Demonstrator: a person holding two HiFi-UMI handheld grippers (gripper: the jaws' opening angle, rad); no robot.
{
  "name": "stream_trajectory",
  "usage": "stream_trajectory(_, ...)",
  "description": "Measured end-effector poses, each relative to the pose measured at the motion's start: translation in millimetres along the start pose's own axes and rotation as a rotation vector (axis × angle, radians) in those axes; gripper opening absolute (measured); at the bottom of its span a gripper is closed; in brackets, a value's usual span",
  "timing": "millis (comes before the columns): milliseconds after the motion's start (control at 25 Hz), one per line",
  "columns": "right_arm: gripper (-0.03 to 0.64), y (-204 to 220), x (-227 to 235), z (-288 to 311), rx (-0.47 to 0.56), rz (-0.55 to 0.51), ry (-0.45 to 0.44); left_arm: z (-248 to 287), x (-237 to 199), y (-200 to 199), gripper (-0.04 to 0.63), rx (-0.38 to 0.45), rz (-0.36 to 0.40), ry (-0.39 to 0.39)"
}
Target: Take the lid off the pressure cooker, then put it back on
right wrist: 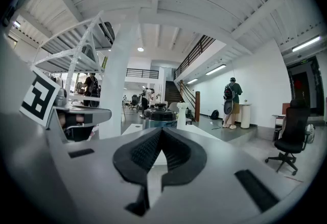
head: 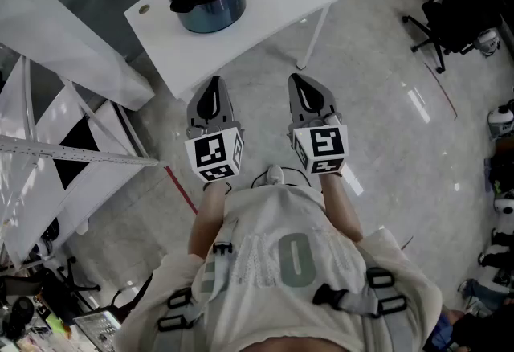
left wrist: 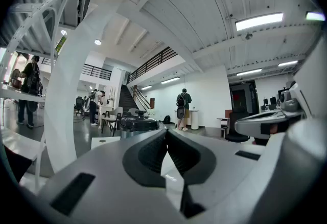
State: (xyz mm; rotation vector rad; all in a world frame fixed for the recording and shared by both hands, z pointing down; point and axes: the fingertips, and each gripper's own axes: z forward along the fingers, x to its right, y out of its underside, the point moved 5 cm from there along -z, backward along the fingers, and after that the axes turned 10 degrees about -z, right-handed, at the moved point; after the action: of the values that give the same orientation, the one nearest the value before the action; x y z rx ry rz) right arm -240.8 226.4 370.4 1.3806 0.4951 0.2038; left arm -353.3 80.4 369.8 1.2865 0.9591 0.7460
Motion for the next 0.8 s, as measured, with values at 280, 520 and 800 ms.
stream_trajectory(280, 0.008, 5.5, 6.1, 2.4, -0.009, -0.003, -0.005, 3.8, 2.5, 4.8, 0.018, -0.007, -0.001, -0.008)
stream_trajectory(520, 0.008, 12.8, 13.1, 6.6, -0.015, 0.041, -0.015, 9.6, 2.9, 11.3, 0.018, -0.028, -0.002, -0.028)
stream_trajectory(800, 0.008, 24.6, 31.6, 11.1, -0.021, 0.064, -0.029, 17.7, 11.6, 13.6, 0.018, -0.019, 0.003, -0.060)
